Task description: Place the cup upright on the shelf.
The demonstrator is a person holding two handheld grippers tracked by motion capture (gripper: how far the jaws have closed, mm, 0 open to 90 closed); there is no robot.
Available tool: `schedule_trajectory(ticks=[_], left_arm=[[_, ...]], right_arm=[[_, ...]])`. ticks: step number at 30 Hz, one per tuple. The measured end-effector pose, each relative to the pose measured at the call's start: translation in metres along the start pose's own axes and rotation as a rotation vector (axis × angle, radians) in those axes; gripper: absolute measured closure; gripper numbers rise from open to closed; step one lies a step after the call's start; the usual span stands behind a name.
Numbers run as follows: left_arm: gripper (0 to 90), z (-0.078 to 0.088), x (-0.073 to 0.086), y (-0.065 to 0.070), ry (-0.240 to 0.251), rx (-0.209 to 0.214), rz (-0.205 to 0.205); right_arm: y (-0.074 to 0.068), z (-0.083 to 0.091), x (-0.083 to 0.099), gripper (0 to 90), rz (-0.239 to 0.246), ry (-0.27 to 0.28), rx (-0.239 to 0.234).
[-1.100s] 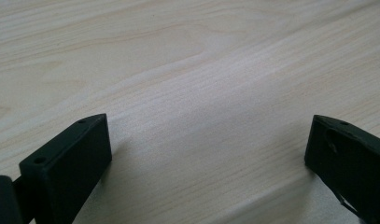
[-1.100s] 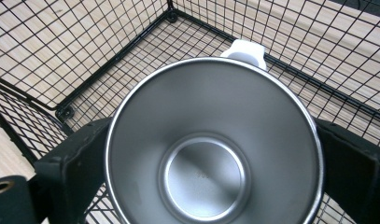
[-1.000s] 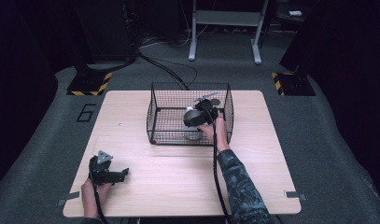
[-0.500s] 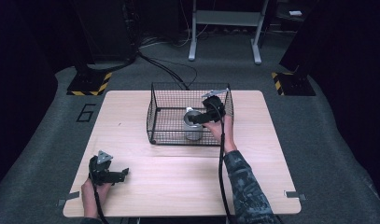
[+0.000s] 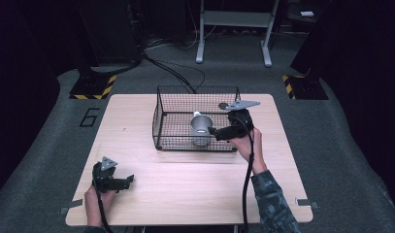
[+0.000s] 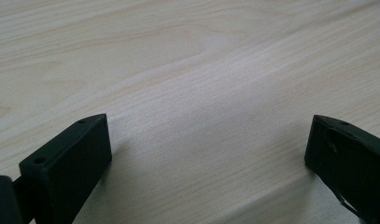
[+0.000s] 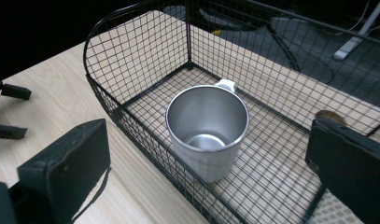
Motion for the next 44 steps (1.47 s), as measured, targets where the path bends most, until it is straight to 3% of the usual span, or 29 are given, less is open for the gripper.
schedule_trajectory(ticks=[6, 13, 22, 27, 32, 37, 43, 44], left_arm=[[0.5, 0.0, 0.0, 0.0, 0.0, 0.0, 0.0], [0.5, 0.0, 0.0, 0.0, 0.0, 0.0, 0.0], [0.5, 0.0, 0.0, 0.0, 0.0, 0.0, 0.0], [0.5, 0.0, 0.0, 0.0, -0.001, 0.001, 0.0], [0.5, 0.0, 0.0, 0.0, -0.001, 0.002, -0.001], [0.5, 0.0, 0.0, 0.0, 0.0, 0.0, 0.0], [0.5, 0.0, 0.0, 0.0, 0.0, -0.001, -0.001], [0.5, 0.0, 0.0, 0.0, 0.0, -0.001, -0.001]], right_arm=[[0.0, 0.03, 0.02, 0.0, 0.006, 0.025, 0.031], [0.011, 0.056, 0.065, 0.0, -0.004, 0.0, 0.089], [0.043, 0.074, 0.137, 0.0, -0.128, -0.042, 0.162], [0.065, 0.076, 0.186, 0.0, -0.232, -0.078, 0.202], [0.081, 0.074, 0.229, 0.0, -0.292, -0.119, 0.25], [0.088, 0.073, 0.246, 0.0, -0.302, -0.13, 0.289], [0.09, 0.071, 0.247, 0.0, -0.297, -0.138, 0.305], [0.091, 0.07, 0.247, 0.0, -0.281, -0.15, 0.326]])
Point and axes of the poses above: each handheld gripper's, and its own axes: z roughly backward along the jaws, x roughly out of its underside, y roughly to its right, the point moved 4 cm from there along -z, roughly forward along the jaws, and after that the axes turned 4 degrees about -z, right-handed, at the moved point
